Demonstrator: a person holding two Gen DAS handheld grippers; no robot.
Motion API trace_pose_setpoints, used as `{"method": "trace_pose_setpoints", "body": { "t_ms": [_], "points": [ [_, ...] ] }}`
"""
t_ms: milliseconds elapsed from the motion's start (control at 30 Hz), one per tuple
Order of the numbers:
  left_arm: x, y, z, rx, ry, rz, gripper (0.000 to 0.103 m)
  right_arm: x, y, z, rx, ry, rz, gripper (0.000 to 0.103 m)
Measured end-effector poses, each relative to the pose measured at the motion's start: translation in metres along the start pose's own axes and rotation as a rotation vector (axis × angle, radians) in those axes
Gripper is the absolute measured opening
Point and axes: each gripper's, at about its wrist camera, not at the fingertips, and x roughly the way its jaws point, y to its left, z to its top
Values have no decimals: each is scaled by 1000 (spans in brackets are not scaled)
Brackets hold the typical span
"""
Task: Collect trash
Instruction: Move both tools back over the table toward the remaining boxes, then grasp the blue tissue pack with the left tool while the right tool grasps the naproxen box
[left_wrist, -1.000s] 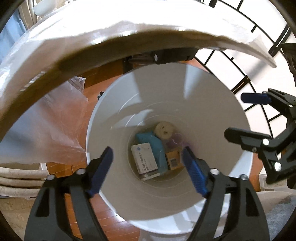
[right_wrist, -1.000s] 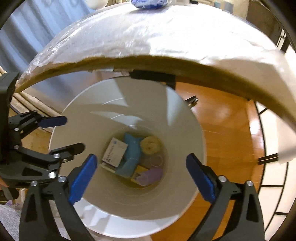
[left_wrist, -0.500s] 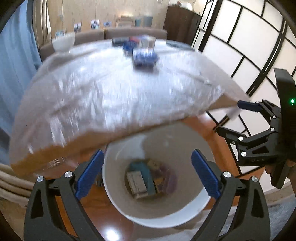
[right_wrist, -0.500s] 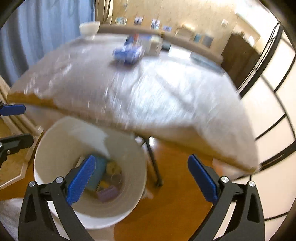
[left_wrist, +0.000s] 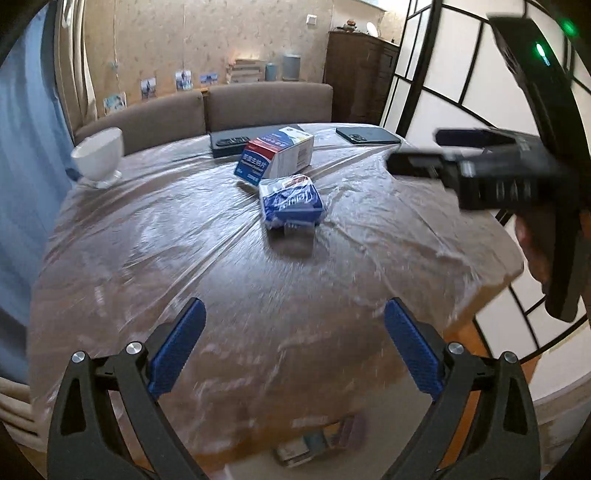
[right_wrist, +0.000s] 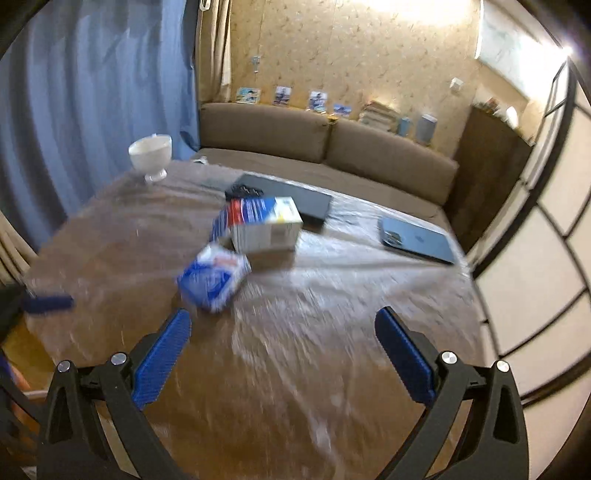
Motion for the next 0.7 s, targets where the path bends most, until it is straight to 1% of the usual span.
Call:
{"method": "trace_pose_setpoints", "body": {
  "t_ms": [67, 133, 233, 467, 567, 700],
  "points": [
    [14, 3, 10, -22, 17, -18, 98, 16, -7, 18, -8, 14, 53, 98],
    [25, 4, 18, -40, 28, -25, 98, 31, -10, 31, -15, 35, 71, 98],
    [39, 4, 29, -51, 30, -23, 98, 64, -9, 51, -39, 73, 121, 99],
    [63, 2, 49, -65, 27, 13, 98, 116, 3, 74, -76, 114, 164, 99],
    [70, 2, 54, -62, 20, 24, 98, 129, 6, 77, -82, 132, 175, 99],
    [81, 3, 60, -59, 31, 33, 98, 149, 10, 81, -96, 155, 170, 99]
  ]
}}
